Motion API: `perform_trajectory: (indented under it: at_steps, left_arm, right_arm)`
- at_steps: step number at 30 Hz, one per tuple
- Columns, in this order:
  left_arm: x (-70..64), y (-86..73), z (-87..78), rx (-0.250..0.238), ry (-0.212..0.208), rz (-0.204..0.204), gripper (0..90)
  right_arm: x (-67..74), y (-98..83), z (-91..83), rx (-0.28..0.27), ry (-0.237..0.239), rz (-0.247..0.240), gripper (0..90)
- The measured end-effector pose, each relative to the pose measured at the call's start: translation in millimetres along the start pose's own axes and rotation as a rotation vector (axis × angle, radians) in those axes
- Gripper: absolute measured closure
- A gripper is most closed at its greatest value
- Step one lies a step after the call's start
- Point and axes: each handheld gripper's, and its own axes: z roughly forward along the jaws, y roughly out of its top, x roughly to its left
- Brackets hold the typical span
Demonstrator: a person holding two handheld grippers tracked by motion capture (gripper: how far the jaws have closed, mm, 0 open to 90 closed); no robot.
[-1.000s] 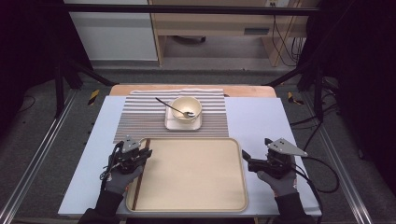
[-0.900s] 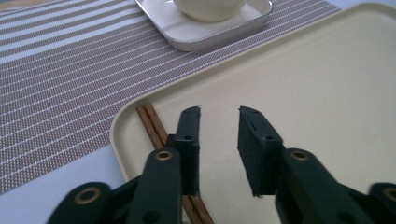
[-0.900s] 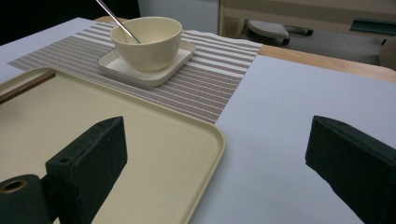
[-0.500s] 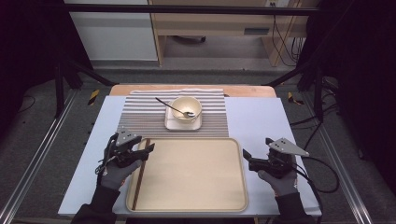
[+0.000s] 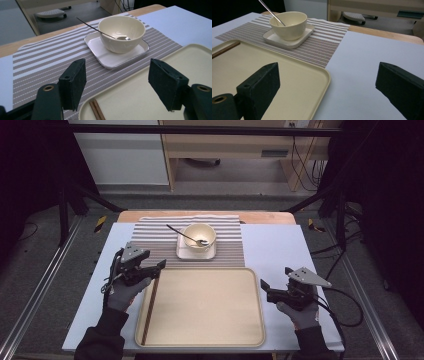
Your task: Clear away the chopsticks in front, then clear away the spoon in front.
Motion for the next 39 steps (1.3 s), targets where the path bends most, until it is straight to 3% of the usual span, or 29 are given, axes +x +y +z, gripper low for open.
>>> perform_trajectory:
  at_steps: [25, 32, 39]
  left_arm:
    - [22.4, 30.8, 67.5, -0.008, 0.032, -0.045, 25.6]
    - [22.7, 32.4, 88.6, 0.02, 0.047, -0.038, 24.9]
    - [25.8, 33.8, 108.1, 0.024, 0.057, -0.057, 25.5]
  right_arm:
    - [0.0, -1.6, 1.6, 0.011, 0.0, -0.006, 5.7]
    - [0.2, -1.7, 2.1, 0.012, 0.001, -0.002, 5.7]
    - [0.2, -2.2, 2.7, 0.016, -0.001, -0.004, 5.7]
